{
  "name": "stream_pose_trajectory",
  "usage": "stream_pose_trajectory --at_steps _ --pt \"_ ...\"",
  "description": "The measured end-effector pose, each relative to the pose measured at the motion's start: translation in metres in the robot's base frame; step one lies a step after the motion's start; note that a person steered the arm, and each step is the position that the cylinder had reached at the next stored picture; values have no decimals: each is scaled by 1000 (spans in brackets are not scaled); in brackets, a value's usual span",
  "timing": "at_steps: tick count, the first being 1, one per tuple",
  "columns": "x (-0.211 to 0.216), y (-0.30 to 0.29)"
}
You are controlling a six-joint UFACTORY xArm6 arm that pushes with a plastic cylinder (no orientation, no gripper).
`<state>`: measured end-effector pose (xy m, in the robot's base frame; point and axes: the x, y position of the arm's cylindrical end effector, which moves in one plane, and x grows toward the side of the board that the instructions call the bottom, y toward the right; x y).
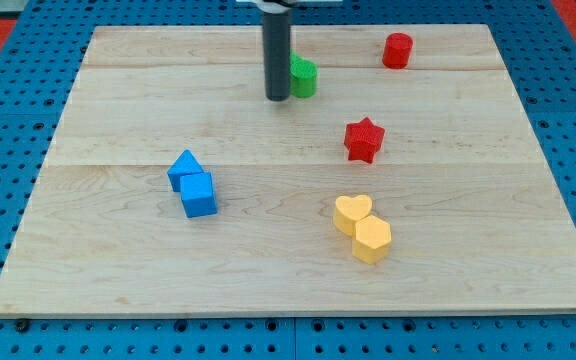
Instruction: Push the green circle towards the green star
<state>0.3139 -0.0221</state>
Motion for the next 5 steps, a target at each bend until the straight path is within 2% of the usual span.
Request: stream_pose_trajectory --at_steps 1,2,3,4,5 --pt "-30 26" --pt "-3 10" --pt "29 57" --pt "7 90" --pt "-24 90"
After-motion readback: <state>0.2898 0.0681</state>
